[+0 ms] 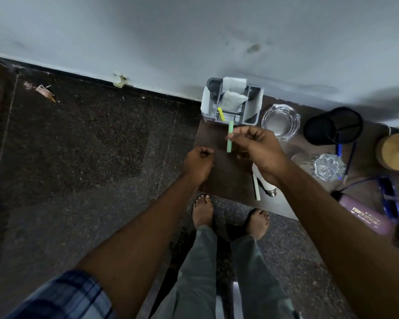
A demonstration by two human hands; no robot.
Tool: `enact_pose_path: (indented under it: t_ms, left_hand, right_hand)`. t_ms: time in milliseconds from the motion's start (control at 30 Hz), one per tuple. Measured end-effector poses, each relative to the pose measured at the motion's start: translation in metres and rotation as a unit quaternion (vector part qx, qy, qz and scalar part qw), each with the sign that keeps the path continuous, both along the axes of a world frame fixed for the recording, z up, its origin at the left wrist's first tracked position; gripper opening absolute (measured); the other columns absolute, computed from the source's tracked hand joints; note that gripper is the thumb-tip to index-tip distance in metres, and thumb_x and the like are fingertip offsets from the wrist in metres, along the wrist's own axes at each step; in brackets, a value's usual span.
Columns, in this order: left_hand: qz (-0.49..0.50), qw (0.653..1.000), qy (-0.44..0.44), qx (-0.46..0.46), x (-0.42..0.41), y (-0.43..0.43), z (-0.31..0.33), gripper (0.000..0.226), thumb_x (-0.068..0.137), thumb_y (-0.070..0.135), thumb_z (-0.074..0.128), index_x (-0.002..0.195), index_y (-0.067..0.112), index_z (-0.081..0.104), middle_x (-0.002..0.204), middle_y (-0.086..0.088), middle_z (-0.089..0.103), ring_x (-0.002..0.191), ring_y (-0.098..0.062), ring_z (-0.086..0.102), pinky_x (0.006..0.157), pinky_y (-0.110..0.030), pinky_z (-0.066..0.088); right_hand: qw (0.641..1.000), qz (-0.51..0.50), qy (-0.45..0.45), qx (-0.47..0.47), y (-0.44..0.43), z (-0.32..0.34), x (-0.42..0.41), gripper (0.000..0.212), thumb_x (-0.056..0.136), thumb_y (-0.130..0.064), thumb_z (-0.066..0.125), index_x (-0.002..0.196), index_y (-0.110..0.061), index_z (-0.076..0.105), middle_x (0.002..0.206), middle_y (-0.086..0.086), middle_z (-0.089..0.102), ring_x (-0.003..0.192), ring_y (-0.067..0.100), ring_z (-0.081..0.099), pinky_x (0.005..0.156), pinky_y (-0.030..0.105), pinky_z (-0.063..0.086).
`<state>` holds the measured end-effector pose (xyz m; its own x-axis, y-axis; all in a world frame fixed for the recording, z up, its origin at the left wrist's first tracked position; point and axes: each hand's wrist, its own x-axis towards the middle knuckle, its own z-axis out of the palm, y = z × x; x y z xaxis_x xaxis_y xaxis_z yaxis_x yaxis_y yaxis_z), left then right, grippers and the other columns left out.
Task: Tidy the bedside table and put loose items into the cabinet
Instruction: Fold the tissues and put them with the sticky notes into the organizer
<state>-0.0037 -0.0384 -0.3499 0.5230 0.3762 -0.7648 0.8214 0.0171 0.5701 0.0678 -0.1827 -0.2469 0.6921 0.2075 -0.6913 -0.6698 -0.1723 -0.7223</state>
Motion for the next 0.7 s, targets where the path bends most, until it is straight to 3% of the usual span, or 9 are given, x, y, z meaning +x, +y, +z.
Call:
enact_pose_path:
  t_ms: [67,133,233,333,500,600,700]
  left_hand:
    - [-0.002,1.000,-0.004,0.008,-0.001,0.000,-0.001,0.020,0.091,0.009,0.064,0.080,0.025,0.061,0.073,0.000,0.065,0.062,-0.018,0.060,0.078,-0.046,0.059]
    - [-0.007,1.000,-0.003,0.018,-0.001,-0.001,-0.002,0.018,0.090,0.011,0.065,0.079,0.025,0.062,0.074,-0.001,0.066,0.066,-0.022,0.064,0.079,-0.047,0.059]
    - [-0.016,0.999,-0.004,0.031,-0.002,-0.003,-0.002,0.018,0.089,0.014,0.067,0.078,0.027,0.062,0.091,-0.011,0.072,0.091,-0.035,0.071,0.087,-0.049,0.059]
    - [-0.015,0.999,-0.007,0.035,-0.002,-0.005,-0.002,0.019,0.088,0.012,0.067,0.078,0.027,0.063,0.100,-0.017,0.073,0.098,-0.038,0.070,0.090,-0.052,0.058]
    - [-0.010,1.000,-0.008,0.025,-0.002,-0.004,-0.003,0.020,0.087,0.010,0.066,0.078,0.027,0.062,0.103,-0.022,0.072,0.100,-0.042,0.069,0.091,-0.055,0.056]
    - [0.000,1.000,-0.003,0.019,-0.002,-0.004,-0.003,0.021,0.088,0.009,0.066,0.078,0.027,0.062,0.102,-0.022,0.071,0.099,-0.043,0.068,0.092,-0.056,0.056]
    - [0.004,1.000,-0.006,0.011,-0.001,-0.003,-0.003,0.021,0.087,0.008,0.067,0.077,0.025,0.061,0.083,-0.014,0.067,0.083,-0.033,0.066,0.089,-0.055,0.057]
  right_hand:
    - [1.000,0.001,-0.019,-0.005,-0.002,0.001,0.005,0.008,0.093,-0.010,0.070,0.100,-0.009,0.070,0.096,0.019,0.075,0.079,0.022,0.064,0.057,0.025,0.050]
    - [0.996,0.010,-0.080,-0.028,-0.004,0.002,0.010,0.006,0.092,-0.010,0.072,0.098,-0.009,0.071,0.085,0.017,0.071,0.072,0.017,0.063,0.055,0.022,0.050]
    - [0.973,0.042,-0.200,-0.108,-0.008,0.000,0.024,0.008,0.087,-0.013,0.078,0.094,-0.013,0.075,0.075,-0.005,0.069,0.061,-0.004,0.059,0.060,0.013,0.047]
    - [0.925,0.108,-0.289,-0.222,-0.010,0.001,0.038,0.010,0.081,-0.022,0.081,0.089,-0.021,0.074,0.074,-0.017,0.067,0.065,-0.009,0.061,0.061,0.005,0.044]
    - [0.848,0.249,-0.348,-0.312,0.001,0.001,0.055,0.021,0.081,-0.016,0.069,0.102,-0.016,0.074,0.103,0.006,0.072,0.094,0.026,0.067,0.081,0.038,0.055]
    - [0.803,0.327,-0.364,-0.342,0.008,0.001,0.060,0.025,0.083,-0.018,0.068,0.107,-0.017,0.073,0.110,0.010,0.070,0.099,0.033,0.066,0.082,0.044,0.056]
    - [0.770,0.364,-0.371,-0.369,0.013,0.002,0.063,0.026,0.084,-0.018,0.067,0.110,-0.018,0.071,0.112,0.011,0.068,0.100,0.036,0.065,0.081,0.045,0.057]
